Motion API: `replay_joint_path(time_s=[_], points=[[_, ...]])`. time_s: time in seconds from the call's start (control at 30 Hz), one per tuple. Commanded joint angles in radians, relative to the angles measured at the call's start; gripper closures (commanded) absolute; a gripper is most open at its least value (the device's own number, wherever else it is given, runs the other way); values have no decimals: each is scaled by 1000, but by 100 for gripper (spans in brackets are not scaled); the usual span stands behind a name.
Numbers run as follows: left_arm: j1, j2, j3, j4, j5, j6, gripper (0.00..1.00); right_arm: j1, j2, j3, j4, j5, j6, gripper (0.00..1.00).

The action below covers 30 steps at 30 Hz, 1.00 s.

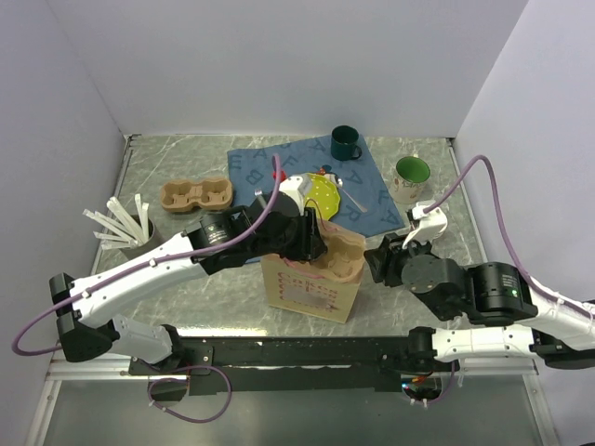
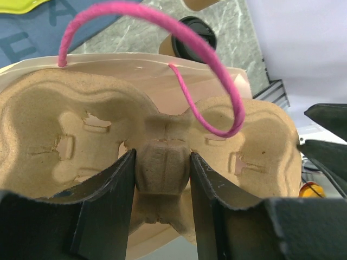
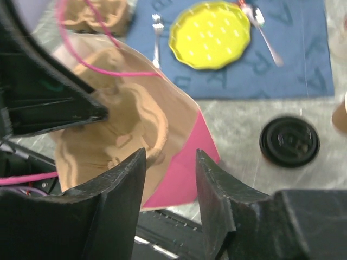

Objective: Pack the takeout coffee

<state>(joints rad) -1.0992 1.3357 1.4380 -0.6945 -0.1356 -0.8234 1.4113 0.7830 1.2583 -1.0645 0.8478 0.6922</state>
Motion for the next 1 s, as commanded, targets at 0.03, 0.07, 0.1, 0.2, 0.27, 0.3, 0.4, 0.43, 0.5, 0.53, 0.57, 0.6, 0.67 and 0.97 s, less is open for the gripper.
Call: replay_joint_path(time_s=[0.03,0.07,0.1,0.2,0.27,0.3,0.4,0.43,0.5,0.53,0.57,0.6,0.67,0.97], points=[[-14,6,51,-10,-48,35,84,-12,41,73,-193,103,277,53],[-14,13,56,-23,-62,33,84,-20,48,93,-201,103,279,54],[-19,13,59,-28,-70,35,85,-32,50,102,-204,94,274,54],[-28,22,70,-48,-101,43,85,-96,48,125,-201,68,245,55],[-30,31,84,-59,-114,53,85,-207,41,118,-138,-24,152,55],[-33,36,90,-69,-128,55,85,-250,41,112,-121,-65,124,55],[-48,54,116,-89,-154,69,85,-388,45,98,-98,-191,66,55],[-50,57,122,-98,-169,72,86,-400,45,89,-89,-228,53,55],[-59,66,133,-105,-182,75,86,-420,45,73,-48,-265,15,54],[-60,66,134,-111,-196,75,86,-425,47,63,-34,-285,3,54],[-68,71,137,-112,-200,73,86,-431,47,53,15,-329,-29,53],[-71,72,142,-118,-208,72,86,-436,47,49,29,-345,-42,53],[-83,80,153,-138,-235,70,87,-437,58,53,26,-351,-30,54],[-113,114,179,-178,-318,70,88,-440,59,69,9,-332,-34,55]])
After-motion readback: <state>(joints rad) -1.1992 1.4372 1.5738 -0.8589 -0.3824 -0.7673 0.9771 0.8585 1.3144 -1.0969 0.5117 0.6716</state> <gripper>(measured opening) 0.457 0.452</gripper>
